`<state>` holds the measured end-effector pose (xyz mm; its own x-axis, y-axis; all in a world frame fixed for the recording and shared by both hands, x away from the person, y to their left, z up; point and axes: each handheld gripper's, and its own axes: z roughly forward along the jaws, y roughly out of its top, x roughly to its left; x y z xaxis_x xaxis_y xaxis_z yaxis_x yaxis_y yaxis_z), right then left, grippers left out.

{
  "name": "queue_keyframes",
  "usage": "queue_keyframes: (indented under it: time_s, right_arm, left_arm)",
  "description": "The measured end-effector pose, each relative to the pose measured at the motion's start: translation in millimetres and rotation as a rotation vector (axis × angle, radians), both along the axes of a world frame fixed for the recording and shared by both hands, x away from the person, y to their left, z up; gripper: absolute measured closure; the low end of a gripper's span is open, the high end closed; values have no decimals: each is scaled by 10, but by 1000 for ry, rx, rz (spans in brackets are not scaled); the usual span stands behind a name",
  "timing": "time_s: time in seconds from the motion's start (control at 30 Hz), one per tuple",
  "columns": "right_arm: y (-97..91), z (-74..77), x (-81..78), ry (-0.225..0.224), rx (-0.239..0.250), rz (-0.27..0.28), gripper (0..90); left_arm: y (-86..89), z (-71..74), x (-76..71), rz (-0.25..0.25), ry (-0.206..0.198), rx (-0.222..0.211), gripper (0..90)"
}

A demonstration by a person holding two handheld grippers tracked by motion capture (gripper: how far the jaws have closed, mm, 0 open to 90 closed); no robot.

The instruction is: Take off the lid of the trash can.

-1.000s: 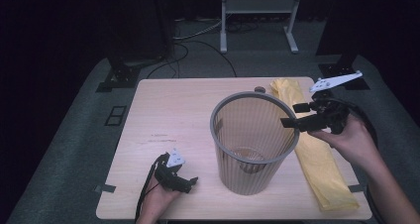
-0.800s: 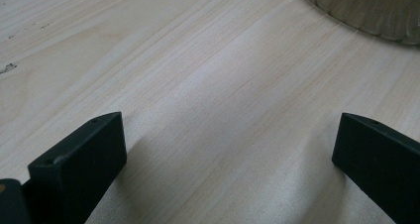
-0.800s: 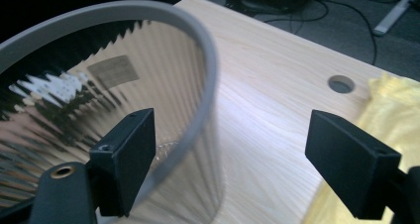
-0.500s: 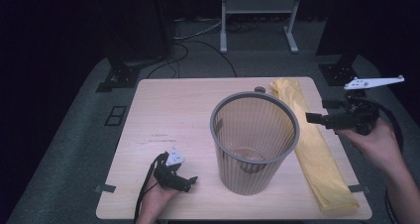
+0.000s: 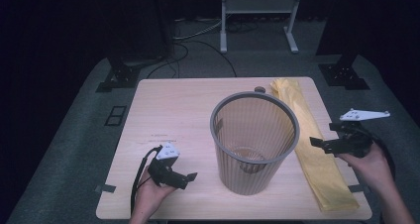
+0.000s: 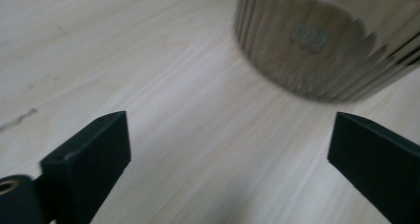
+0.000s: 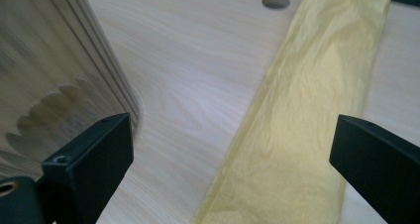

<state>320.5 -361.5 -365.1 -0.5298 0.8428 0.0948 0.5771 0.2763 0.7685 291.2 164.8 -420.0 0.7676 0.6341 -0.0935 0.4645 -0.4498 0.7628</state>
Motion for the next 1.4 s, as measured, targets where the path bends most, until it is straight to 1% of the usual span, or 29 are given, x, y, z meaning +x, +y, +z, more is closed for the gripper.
queue_keyframes:
  time_s: [0.07,0.1,0.13,0.17,0.33,0.43,0.5,0.53,0.6,0.63,0.67,0.73,0.8,0.9,0.97,1.0,1.03,1.07,1.13,1.23,1.37,1.4]
  right_arm:
    - [-19,-125,2,4,5,-13,22]
    - [-19,-125,2,4,5,-13,22]
    - [-32,-237,-4,3,11,-29,22]
    - [-36,-292,-9,-9,8,-34,22]
    - [-50,-549,-21,-26,-16,-70,22]
    - [-52,-684,-28,-24,-43,-90,22]
    - [-60,-764,-31,-14,-46,-94,22]
    - [-64,-799,-35,-8,-44,-97,22]
    - [-74,-862,-40,0,-55,-103,22]
    - [-80,-891,-42,3,-53,-106,22]
    - [-86,-918,-44,6,-52,-108,22]
    - [-86,-965,-49,16,-59,-110,22]
    - [-83,-1004,-50,24,-66,-110,22]
    - [-77,-1058,-44,31,-73,-110,22]
    - [-72,-1090,-39,37,-75,-109,22]
    - [-69,-1103,-37,39,-79,-108,22]
    - [-69,-1103,-37,39,-79,-108,22]
    - [-61,-1125,-36,44,-83,-106,22]
    - [-56,-1139,-32,48,-87,-105,22]
    - [-48,-1153,-28,49,-94,-99,22]
    - [-45,-1169,-23,52,-93,-100,22]
    - [-44,-1174,-22,55,-93,-99,22]
  left_arm:
    - [-1,115,-14,-7,-2,-5,25]
    - [-1,115,-14,-7,-2,-5,26]
    - [1,226,-20,-8,0,-12,30]
    - [1,285,-20,-12,3,-15,35]
    - [-14,600,-20,-28,7,-70,55]
    - [-26,804,-13,-33,3,-78,71]
    - [-26,951,-3,-39,-8,-88,73]
    - [-25,1026,0,-47,-13,-97,94]
    - [-28,1170,17,-55,-15,-113,106]
    - [-28,1170,17,-55,-15,-113,110]
    - [-42,1311,35,-62,-21,-111,118]
    - [-61,1434,65,-71,-19,-121,127]
    - [-88,1537,101,-79,-15,-135,170]
    - [-156,1651,170,-89,-14,-150,198]
    - [-214,1714,218,-99,-12,-145,217]
    - [-248,1743,237,-103,-18,-147,226]
    - [-248,1743,237,-103,-18,-147,241]
    - [-310,1799,286,-119,-24,-151,268]
    - [-376,1841,339,-129,-25,-146,296]
    - [-467,1871,427,-149,-12,-132,337]
    - [-574,1877,527,-170,11,-135,383]
    - [-600,1880,551,-171,15,-126,395]
